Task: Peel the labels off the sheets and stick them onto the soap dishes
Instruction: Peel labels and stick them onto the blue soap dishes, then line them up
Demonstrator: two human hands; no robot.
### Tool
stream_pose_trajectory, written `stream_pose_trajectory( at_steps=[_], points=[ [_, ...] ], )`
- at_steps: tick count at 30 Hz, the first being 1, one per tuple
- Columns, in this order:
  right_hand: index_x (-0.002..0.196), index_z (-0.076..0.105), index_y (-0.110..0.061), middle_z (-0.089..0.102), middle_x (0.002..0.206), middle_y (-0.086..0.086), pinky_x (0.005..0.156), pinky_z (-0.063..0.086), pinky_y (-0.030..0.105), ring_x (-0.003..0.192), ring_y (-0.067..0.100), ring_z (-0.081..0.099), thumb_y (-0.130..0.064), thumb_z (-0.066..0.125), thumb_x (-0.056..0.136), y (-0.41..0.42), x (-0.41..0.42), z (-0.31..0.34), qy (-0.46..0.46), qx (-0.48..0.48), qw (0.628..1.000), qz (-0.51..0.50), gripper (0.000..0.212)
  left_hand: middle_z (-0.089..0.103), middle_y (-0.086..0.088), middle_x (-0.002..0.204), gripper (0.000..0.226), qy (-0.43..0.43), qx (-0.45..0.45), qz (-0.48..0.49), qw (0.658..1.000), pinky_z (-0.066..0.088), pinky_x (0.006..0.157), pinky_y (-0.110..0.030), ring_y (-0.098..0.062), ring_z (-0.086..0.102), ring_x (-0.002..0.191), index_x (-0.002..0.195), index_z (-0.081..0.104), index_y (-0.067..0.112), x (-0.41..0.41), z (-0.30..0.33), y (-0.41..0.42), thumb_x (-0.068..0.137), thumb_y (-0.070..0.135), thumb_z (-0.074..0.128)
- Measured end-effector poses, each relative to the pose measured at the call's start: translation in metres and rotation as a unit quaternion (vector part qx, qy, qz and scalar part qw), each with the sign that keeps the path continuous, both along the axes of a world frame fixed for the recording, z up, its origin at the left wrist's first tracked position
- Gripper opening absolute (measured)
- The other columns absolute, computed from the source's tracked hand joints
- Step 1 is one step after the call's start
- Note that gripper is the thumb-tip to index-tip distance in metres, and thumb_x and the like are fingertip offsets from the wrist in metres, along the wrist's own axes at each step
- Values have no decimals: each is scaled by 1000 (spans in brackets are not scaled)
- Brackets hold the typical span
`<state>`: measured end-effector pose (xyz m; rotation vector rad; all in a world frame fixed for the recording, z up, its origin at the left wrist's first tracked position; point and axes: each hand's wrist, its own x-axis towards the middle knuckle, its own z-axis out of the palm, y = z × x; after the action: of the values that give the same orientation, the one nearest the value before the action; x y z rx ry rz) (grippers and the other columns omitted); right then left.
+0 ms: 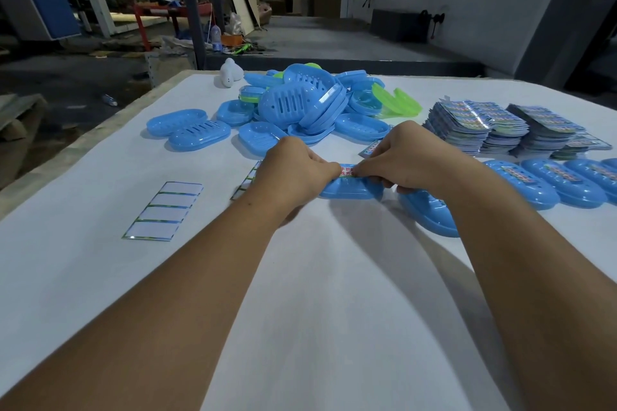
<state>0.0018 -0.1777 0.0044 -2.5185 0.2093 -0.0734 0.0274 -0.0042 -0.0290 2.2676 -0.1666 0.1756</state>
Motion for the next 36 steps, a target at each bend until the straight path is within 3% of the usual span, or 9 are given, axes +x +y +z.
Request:
stream_pose_trajectory(
  at_steps=[2, 4, 7, 10, 12, 15, 20, 32, 36],
  points=[
    [62, 73, -5, 57, 51, 3, 50, 46, 26, 45, 19, 47, -38, 79, 76, 1, 0, 0, -4, -13, 1000, -3, 36, 71, -6, 68, 28, -6, 13, 1, 1000, 53, 65, -31, -23, 60, 65, 73, 77, 11, -1, 0, 0, 72, 39, 74],
    [57, 68, -8, 55, 50, 3, 51, 45, 27, 39, 19, 47, -39, 77, 77, 3, 0, -1, -12, -38, 999, -5, 37, 71, -11, 76, 33, -15, 33, 0, 999, 55, 68, -35, -21, 52, 63, 77, 76, 9, -2, 1, 0, 71, 42, 72],
    [63, 61, -12, 54, 47, 5, 53, 46, 26, 37, 21, 50, -42, 73, 78, 8, -1, -2, -33, -97, 995, -14, 36, 69, -9, 69, 35, -34, 73, 9, 997, 55, 66, -36, -26, 59, 67, 71, 75, 14, -5, 2, -2, 71, 49, 69],
    [64, 59, -9, 54, 46, 5, 51, 43, 26, 44, 25, 52, -44, 70, 77, 14, -3, -3, -60, -148, 987, -25, 38, 70, 2, 75, 32, -51, 112, 32, 992, 57, 73, -35, -25, 65, 80, 70, 73, 21, -8, 4, -7, 71, 53, 68],
    [65, 55, -9, 53, 55, 6, 55, 41, 28, 56, 28, 52, -42, 68, 79, 17, -3, -5, -71, -179, 981, -25, 38, 70, 0, 81, 33, -66, 140, 42, 987, 56, 74, -36, -28, 65, 83, 75, 71, 20, -8, 5, -10, 73, 53, 66],
    [64, 49, -11, 50, 58, 6, 55, 39, 29, 58, 27, 47, -40, 68, 81, 19, -2, -4, -80, -201, 976, -26, 39, 69, -1, 87, 34, -81, 164, 42, 982, 55, 73, -35, -28, 64, 85, 82, 69, 20, -8, 5, -13, 76, 53, 64],
    [68, 53, -12, 54, 64, 6, 52, 38, 28, 57, 23, 50, -39, 69, 82, 21, -2, -1, -75, -239, 968, -27, 35, 67, 2, 80, 33, -84, 131, 23, 988, 53, 69, -33, -25, 63, 82, 71, 62, 19, -6, 2, -13, 77, 51, 69],
    [76, 50, -12, 61, 69, 7, 63, 51, 28, 55, 20, 58, -41, 63, 89, 22, -2, -1, -64, -254, 965, -15, 34, 63, 5, 79, 34, -93, 118, 22, 988, 49, 65, -33, -22, 60, 81, 75, 58, 20, -4, -2, -13, 76, 54, 67],
    [71, 44, -16, 48, 64, 4, 53, 36, 29, 62, 27, 49, -52, 63, 85, 15, -1, -4, -53, -241, 969, -27, 44, 56, 12, 80, 31, -88, 111, 35, 989, 38, 63, -31, -21, 56, 82, 77, 52, 26, -2, -4, -10, 74, 54, 64]
  ],
)
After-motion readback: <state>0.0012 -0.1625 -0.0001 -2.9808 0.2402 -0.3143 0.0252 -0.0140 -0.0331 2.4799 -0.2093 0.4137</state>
